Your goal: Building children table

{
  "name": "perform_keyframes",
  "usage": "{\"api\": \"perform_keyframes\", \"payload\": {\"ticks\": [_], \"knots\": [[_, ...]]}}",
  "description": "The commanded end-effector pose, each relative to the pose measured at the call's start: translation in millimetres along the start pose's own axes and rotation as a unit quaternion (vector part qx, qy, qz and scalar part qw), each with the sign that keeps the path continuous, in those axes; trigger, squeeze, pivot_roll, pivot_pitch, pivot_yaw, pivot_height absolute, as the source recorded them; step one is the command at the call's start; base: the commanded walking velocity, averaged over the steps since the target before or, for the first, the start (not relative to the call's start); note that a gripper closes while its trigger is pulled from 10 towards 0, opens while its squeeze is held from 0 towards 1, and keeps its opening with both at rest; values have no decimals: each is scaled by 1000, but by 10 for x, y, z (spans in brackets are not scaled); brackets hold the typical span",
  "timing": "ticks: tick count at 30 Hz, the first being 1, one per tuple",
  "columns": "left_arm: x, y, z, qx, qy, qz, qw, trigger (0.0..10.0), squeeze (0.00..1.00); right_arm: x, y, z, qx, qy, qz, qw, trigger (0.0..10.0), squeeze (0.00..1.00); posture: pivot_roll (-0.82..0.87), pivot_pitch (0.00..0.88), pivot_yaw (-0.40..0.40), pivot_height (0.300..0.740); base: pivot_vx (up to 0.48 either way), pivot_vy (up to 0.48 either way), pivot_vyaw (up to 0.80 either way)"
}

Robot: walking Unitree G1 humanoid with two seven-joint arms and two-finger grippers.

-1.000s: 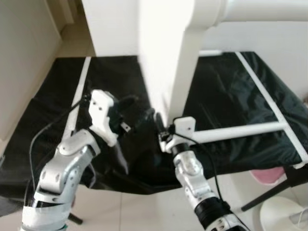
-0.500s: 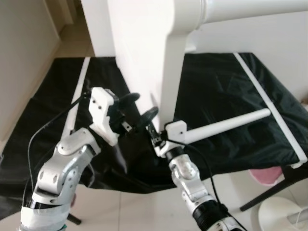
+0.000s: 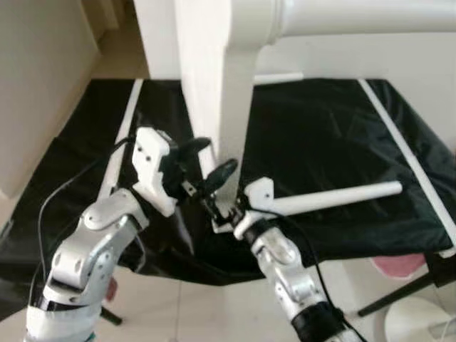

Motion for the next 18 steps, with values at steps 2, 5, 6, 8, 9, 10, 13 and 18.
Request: {"api": "perform_keyframes", "payload": {"ticks": [2, 5, 6, 8, 9, 10, 13, 18], "knots": [[-30, -8, 113, 2, -50, -11, 999, 10000, 0, 7, 110, -198, -8, 60, 17, 998, 10000, 0, 29, 74, -25, 740, 0, 0, 0], [-54, -8, 103, 6, -52, -16, 999, 10000, 0, -30, 112, -189, -16, 71, 12, 997, 10000, 0, 30, 74, -28, 740, 0, 0, 0], [-54, -8, 103, 6, -52, -16, 999, 10000, 0, -30, 112, -189, -16, 71, 12, 997, 10000, 0, 30, 74, -28, 740, 0, 0, 0], [-124, 4, 45, 22, -47, -26, 998, 10000, 0, -161, 113, -102, -24, 81, -3, 996, 10000, 0, 29, 76, -33, 740, 0, 0, 0], [-150, 12, 24, 26, -45, -29, 998, 10000, 0, -227, 116, -43, -30, 81, -12, 996, 10000, 0, 28, 76, -34, 740, 0, 0, 0], [-170, 16, 11, 29, -44, -33, 998, 10000, 0, -270, 119, -6, -33, 81, -18, 996, 10000, 0, 28, 76, -34, 740, 0, 0, 0], [-186, 16, 7, 29, -43, -37, 998, 10000, 0, -302, 125, 29, -33, 81, -23, 996, 10000, 0, 28, 77, -34, 740, 0, 0, 0], [-281, -54, 24, 40, -46, -64, 996, 10000, 0, -393, 221, 212, -33, 75, -31, 996, 10000, 0, 21, 81, -31, 740, 0, 0, 0]]}}
Point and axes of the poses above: a point about 5 cm out from each wrist's last joint towards the gripper, its own x axis pointing out of the wrist towards the gripper, its own y axis along the axis of the wrist's last joint, z = x × y, the point moved 6 cm from there along x, pointing out of the wrist towards the gripper
